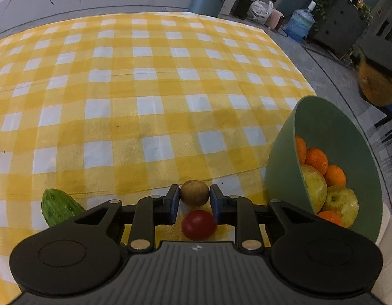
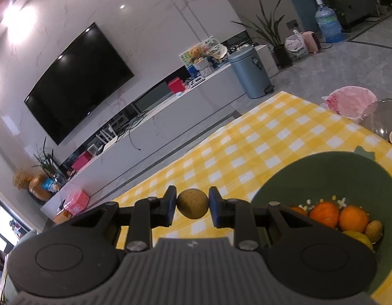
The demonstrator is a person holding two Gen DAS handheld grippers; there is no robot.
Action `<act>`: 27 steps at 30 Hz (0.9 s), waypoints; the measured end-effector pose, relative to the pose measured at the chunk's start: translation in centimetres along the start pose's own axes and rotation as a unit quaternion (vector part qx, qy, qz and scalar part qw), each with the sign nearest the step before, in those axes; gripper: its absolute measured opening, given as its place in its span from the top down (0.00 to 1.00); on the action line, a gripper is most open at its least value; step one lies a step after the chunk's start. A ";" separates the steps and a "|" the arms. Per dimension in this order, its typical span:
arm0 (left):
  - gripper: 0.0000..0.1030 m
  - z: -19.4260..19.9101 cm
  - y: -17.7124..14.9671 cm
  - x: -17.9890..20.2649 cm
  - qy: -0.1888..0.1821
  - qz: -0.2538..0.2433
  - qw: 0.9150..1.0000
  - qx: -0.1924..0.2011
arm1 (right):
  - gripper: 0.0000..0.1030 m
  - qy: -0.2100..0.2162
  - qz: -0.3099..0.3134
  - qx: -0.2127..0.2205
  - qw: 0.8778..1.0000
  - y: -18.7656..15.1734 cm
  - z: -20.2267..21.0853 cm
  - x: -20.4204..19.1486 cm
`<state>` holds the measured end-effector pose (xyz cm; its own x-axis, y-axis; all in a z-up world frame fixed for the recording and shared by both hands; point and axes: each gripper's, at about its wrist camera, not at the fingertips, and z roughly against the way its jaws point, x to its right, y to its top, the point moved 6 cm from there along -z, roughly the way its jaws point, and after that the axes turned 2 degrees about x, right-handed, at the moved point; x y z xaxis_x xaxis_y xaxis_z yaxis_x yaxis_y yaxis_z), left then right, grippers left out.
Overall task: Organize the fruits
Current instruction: 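Carry both small brown fruits into the green colander and open both grippers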
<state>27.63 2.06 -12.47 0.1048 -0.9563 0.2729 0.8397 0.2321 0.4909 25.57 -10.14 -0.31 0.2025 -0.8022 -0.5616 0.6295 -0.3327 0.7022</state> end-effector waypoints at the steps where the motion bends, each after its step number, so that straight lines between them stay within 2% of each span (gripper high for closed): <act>1: 0.73 0.0 0.0 0.0 -0.001 0.000 1.000 0.003 | 0.77 -0.001 -0.004 0.003 1.000 0.2 0.2 0.4; 4: 0.73 0.4 -0.1 0.2 -0.005 0.000 1.000 0.016 | 0.77 -0.012 -0.014 0.012 1.000 0.9 1.0 1.8; 10: 0.73 2.4 0.5 0.7 -0.018 0.009 0.998 0.057 | 0.77 -0.072 -0.074 0.025 0.994 1.9 2.4 6.3; 17: 0.73 5.5 1.5 2.4 -0.055 0.001 0.994 0.099 | 0.77 -0.147 -0.057 0.006 0.987 1.0 1.3 8.5; 21: 0.73 6.9 2.1 3.1 -0.080 0.011 0.990 0.117 | 0.77 -0.134 -0.083 -0.015 0.987 0.3 -0.2 9.5; 23: 0.73 7.4 2.3 3.5 -0.096 0.015 0.988 0.119 | 0.77 -0.145 -0.091 -0.034 0.985 -0.3 -1.6 10.2; 27: 0.73 7.9 2.6 4.6 -0.100 0.000 0.988 0.121 | 0.75 -0.153 -0.101 -0.064 0.981 -1.2 -3.5 10.8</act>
<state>26.09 -0.32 -3.36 -0.0231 -0.9082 0.4180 0.6854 0.2900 0.6679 29.64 -16.72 -8.76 -0.1581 -0.8439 -0.5127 0.7273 -0.4508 0.5176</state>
